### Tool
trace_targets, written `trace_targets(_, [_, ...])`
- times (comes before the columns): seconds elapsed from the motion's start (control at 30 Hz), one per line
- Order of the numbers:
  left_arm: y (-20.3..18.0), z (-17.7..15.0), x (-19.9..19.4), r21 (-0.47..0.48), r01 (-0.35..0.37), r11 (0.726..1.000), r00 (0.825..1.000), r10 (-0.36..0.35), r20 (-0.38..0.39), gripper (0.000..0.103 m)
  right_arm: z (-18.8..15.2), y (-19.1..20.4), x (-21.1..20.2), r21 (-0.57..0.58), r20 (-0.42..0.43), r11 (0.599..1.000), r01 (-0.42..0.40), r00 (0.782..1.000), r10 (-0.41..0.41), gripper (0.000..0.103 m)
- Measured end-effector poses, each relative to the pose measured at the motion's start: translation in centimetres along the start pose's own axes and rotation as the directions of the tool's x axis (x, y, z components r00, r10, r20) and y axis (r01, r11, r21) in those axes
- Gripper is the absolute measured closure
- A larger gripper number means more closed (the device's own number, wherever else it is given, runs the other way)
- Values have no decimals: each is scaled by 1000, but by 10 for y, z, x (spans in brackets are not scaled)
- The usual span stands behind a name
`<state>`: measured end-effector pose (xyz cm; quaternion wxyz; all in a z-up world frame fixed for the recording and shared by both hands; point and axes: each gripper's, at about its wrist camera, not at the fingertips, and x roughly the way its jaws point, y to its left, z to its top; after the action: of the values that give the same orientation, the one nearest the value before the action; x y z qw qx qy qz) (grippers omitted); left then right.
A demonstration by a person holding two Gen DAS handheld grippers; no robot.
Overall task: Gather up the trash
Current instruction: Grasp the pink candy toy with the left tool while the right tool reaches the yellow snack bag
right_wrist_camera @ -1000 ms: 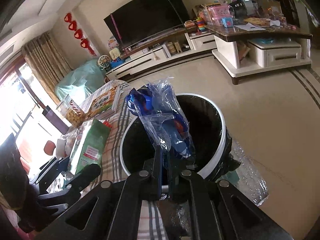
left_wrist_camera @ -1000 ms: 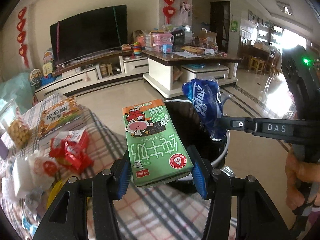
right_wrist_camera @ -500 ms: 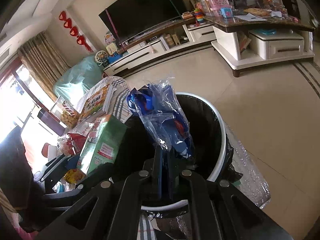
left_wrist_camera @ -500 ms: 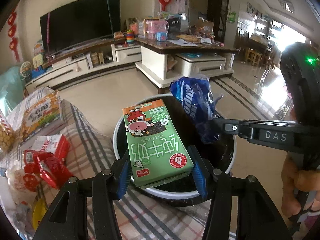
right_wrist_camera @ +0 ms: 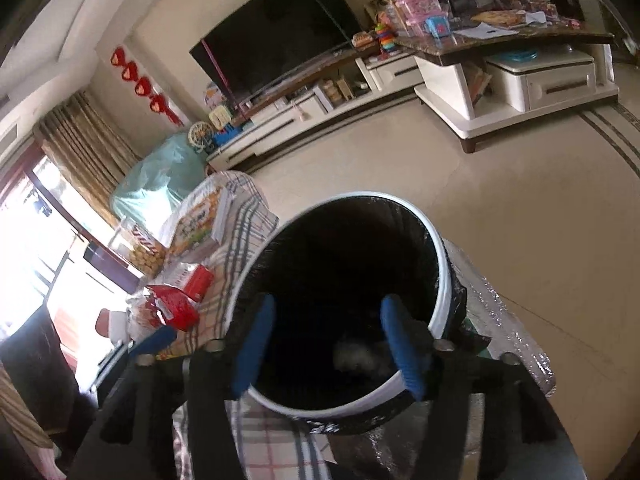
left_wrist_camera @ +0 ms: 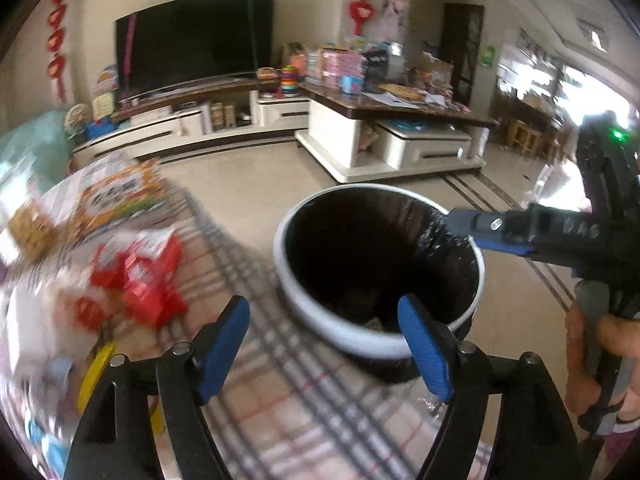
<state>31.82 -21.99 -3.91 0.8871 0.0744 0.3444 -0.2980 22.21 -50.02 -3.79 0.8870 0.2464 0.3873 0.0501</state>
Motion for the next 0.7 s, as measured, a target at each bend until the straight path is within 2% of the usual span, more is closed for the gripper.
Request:
trace_targets(0.03, [6,-9,-8,-19,-7,1000,1000,7,0,27,-3,3,-3,4,12,1000,-2,1000,2,30])
trace_targets(0.13, [16,-30,-27,-53,-43,998,999,43,1,27,-13,17,-7,1,34,1000,3,999,-3,28])
trace_targets(0.23, [28,-51,-47,-95,-68,993,998,68,-5,27,-28,34,-7,-17,31,1000,-4,1000,5,23])
trace_targets(0.37, [40,-77,-76,-147,-101,984,995,101,-6,27,-46,60,-7,-60,26,998,-20,999,22,22])
trace_targets(0.47, [50,-96,-97,-183,-126,975,992,127,-6,26,-61,80,-6,-98,24,995,-33,999,36,15])
trace_targets(0.7, [64,-136,-138,-243,-190,951,981,190,-27,26,-98,123,5,-193,-10,978,-75,997,74,13])
